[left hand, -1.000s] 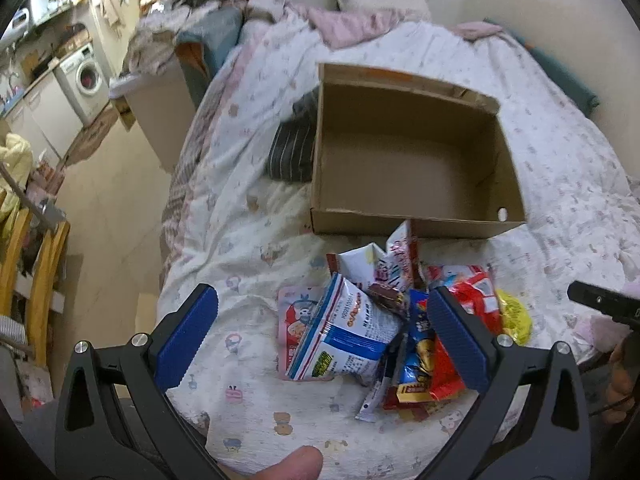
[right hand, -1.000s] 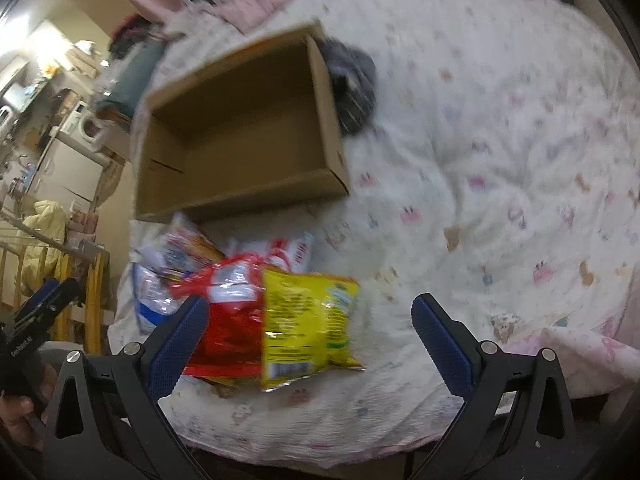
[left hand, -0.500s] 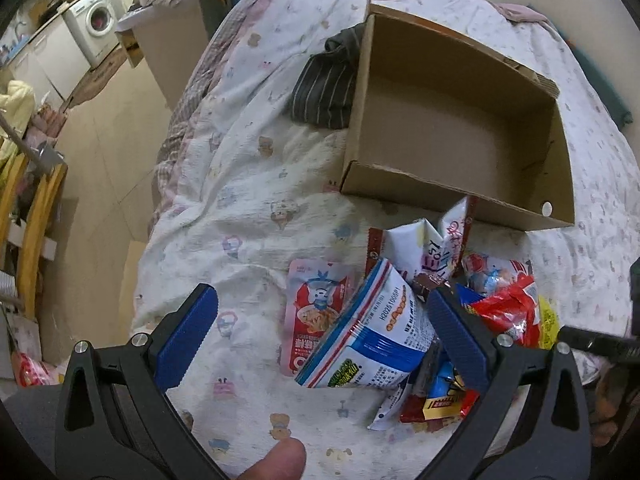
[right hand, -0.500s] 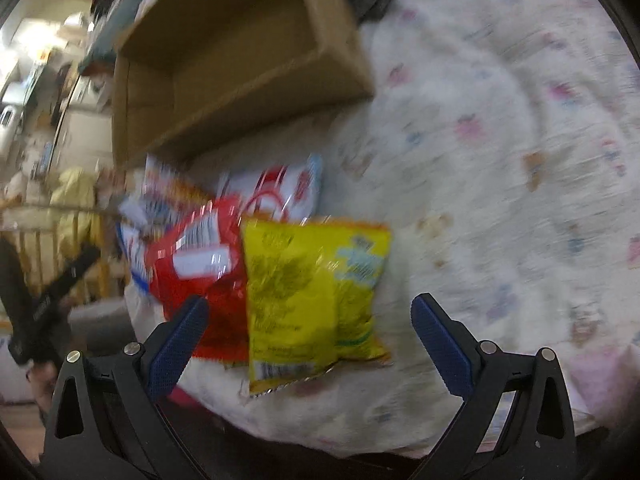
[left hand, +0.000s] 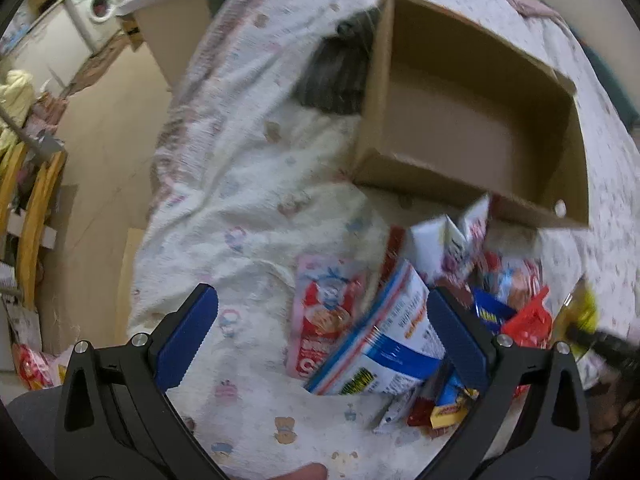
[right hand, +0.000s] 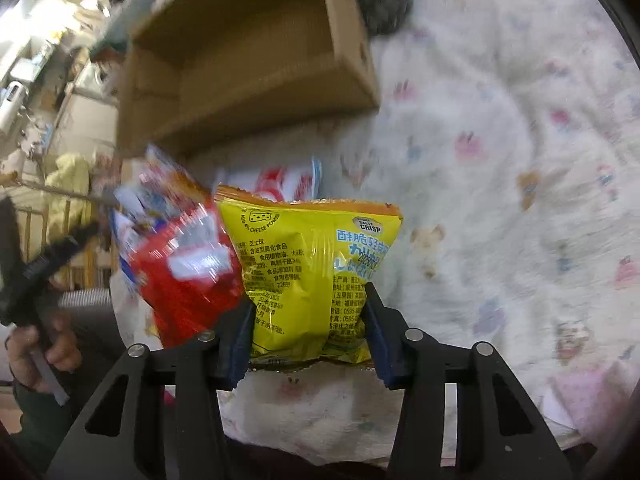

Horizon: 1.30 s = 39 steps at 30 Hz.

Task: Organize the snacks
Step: 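Grasp the yellow chip bag with the right tool while the left tool grasps the blue-white bag, then lift both held bags and carry them over the cardboard box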

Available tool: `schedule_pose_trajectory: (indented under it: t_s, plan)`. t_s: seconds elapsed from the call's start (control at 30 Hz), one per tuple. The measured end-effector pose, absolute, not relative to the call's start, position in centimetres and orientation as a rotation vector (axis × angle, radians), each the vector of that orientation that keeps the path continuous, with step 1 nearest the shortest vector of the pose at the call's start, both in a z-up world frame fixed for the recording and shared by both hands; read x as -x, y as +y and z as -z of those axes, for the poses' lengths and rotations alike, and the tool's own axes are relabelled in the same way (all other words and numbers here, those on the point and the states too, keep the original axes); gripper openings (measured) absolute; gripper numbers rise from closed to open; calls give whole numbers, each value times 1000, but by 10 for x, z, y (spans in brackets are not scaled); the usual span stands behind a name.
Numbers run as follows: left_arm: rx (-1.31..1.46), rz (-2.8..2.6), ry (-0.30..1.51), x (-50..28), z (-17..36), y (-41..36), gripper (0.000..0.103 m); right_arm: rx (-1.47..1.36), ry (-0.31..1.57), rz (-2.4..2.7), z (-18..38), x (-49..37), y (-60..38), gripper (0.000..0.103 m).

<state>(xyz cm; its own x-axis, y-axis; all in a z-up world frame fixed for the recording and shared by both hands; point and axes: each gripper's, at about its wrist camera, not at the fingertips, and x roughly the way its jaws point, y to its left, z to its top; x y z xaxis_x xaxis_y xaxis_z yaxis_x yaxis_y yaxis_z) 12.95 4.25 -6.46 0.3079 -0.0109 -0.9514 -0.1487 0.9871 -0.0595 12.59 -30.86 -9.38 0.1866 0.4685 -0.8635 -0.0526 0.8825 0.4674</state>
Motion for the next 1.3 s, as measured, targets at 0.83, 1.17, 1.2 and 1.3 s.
schedule_pose_trajectory:
  t_s: [0.83, 1.17, 1.2, 1.3]
  plan:
    - [48, 142, 1418, -113, 105, -8, 50, -411, 1220, -367, 70, -129, -307, 51]
    - [28, 144, 1317, -92, 61, 0, 49, -405, 1194, -384, 64, -125, -307, 51]
    - [20, 149, 1301, -91, 53, -2, 49, -408, 1185, -385, 61, -125, -307, 51]
    - [8, 147, 1255, -88, 30, -6, 49, -412, 1163, -389, 56, -123, -309, 51]
